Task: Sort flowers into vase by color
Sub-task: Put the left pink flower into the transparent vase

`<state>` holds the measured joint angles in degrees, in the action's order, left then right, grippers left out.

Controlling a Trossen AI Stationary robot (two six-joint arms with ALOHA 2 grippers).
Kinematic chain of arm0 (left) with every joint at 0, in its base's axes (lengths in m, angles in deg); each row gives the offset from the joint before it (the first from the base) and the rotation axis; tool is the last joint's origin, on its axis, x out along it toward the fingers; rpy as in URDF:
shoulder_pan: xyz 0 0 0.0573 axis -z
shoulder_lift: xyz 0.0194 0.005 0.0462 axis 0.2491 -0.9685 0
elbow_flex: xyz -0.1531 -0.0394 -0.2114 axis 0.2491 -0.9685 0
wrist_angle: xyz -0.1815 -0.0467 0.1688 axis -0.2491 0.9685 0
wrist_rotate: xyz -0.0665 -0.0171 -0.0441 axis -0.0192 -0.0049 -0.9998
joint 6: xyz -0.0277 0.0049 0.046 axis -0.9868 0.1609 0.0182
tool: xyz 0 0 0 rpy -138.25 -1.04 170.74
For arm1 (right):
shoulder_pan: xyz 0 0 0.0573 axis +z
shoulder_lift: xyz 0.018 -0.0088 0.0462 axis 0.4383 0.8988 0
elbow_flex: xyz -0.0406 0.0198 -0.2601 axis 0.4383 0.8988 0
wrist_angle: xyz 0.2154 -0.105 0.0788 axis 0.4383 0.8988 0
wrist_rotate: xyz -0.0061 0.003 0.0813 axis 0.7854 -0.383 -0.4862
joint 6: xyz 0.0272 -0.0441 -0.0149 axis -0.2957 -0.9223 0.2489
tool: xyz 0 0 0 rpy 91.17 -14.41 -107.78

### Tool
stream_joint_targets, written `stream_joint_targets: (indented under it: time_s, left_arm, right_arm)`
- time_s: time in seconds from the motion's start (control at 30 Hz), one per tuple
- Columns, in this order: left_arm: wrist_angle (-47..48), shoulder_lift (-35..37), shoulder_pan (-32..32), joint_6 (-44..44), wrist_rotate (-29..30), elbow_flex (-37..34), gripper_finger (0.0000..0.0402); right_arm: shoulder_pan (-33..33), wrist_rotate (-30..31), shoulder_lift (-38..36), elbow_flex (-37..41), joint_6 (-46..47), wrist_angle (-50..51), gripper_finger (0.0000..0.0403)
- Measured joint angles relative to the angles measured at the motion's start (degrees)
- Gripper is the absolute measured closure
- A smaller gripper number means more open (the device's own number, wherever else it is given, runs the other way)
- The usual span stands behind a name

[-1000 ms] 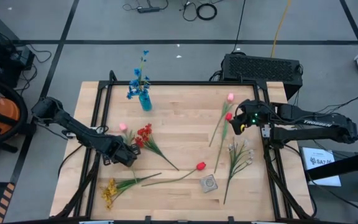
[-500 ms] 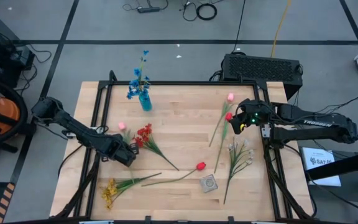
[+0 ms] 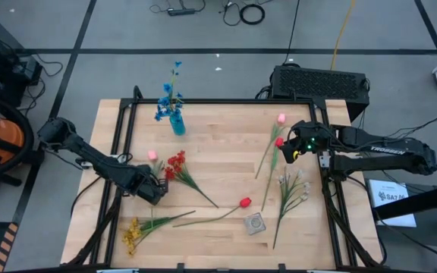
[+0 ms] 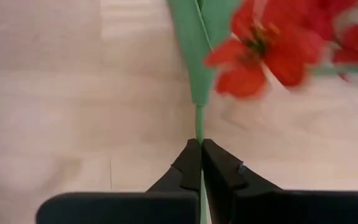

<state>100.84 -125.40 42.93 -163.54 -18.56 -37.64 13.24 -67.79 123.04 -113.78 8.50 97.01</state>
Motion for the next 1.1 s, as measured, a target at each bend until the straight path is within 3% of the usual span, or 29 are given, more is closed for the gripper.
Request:
stream_joint_targets:
  time_s: [0.13,0.4,0.47,0.57,0.67,0.77,0.93,1.1]
  left_arm:
    - [8.32,2.45,1.72,0.79,1.17,4.46,0.0398]
    - [35.44,7.51,6.33,2.18,2.38,18.55,0.0399]
    - [37.53,8.1,7.72,4.48,6.91,21.93,0.0399]
    - [35.36,8.58,9.67,12.97,20.27,25.25,0.0399]
    - [24.02,8.46,10.61,28.17,34.7,26.08,0.04]
    - [6.73,7.21,10.25,50.98,42.1,25.37,0.04]
    - [-20.43,0.45,7.38,92.56,38.53,24.57,0.04]
    - [-46.53,-8.97,1.2,107.01,37.31,24.55,0.04]
  right_arm:
    - [0.09,-0.02,0.0,0.0,0.66,0.07,0.0234]
    - [0.09,0.01,0.0,0.0,5.49,0.34,0.0234]
    - [0.09,0.02,-0.01,0.0,5.95,0.45,0.0234]
    - [0.11,0.28,-0.02,0.0,7.41,0.5,0.0234]
    - [0.11,0.34,0.0,0.0,8.55,0.44,0.0234]
    - [0.11,0.33,0.0,0.0,8.74,0.45,0.0234]
    - [0.11,0.33,-0.02,0.0,7.13,0.48,0.0234]
    - [0.11,-0.01,-0.01,0.0,4.69,0.57,0.0234]
